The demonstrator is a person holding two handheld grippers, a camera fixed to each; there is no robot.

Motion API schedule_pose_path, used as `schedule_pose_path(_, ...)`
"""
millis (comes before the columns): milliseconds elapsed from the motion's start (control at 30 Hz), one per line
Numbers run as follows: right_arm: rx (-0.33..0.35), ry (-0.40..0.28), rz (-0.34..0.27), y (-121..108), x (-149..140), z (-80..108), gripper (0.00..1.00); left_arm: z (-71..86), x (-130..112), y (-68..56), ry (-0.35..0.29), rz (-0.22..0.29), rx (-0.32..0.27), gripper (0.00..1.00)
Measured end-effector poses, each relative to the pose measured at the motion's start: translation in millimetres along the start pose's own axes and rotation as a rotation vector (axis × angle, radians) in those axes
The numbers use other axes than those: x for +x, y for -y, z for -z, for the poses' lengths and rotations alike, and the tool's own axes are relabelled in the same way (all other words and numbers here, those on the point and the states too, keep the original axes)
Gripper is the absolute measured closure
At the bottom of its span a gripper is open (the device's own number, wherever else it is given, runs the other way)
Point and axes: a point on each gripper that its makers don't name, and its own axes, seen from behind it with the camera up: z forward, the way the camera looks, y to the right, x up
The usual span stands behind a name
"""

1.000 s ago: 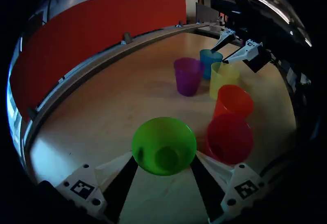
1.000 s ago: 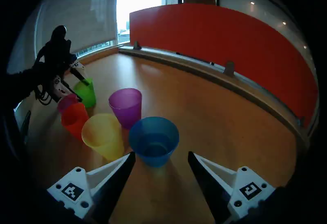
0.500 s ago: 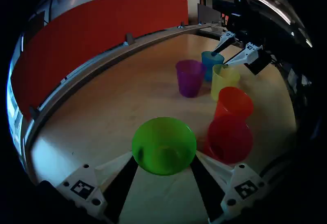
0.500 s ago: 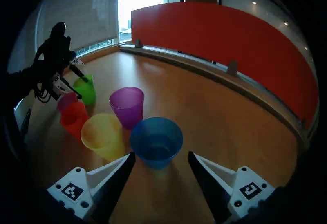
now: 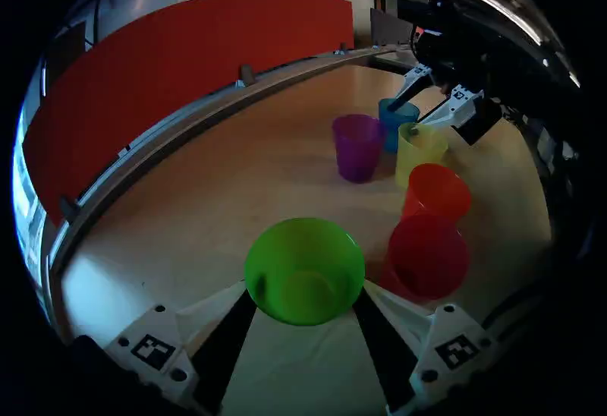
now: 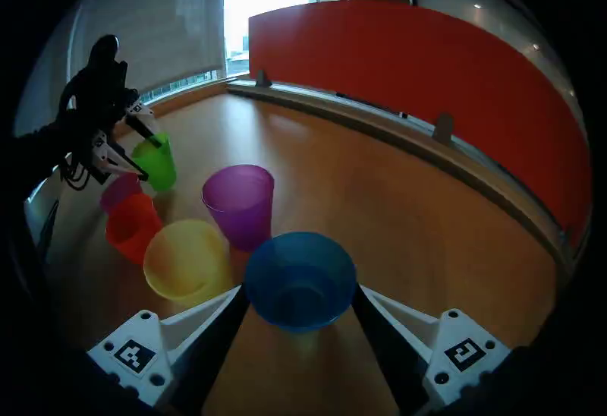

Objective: Pour water

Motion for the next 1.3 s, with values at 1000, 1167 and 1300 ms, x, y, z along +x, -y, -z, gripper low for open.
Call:
schedule_pose_path(1000,0.000,-0.055,-0.019,1.0,7.6,-5.8,0.11,7.6,6.4,2.7,-0.038,0.027,0.011,0.18)
schedule_pose_path(1167,-0.015,-0.086,-0.026,-2.4,15.6,-2.0,0.11,12.3,12.7,4.9,-0.062,0.040,0.021,0.18)
schedule_pose_path(1300,-0.023,-0.116,-0.036,-4.2,24.4,2.4,0.11,18.2,19.8,6.5,-0.088,0.051,0.031,0.18)
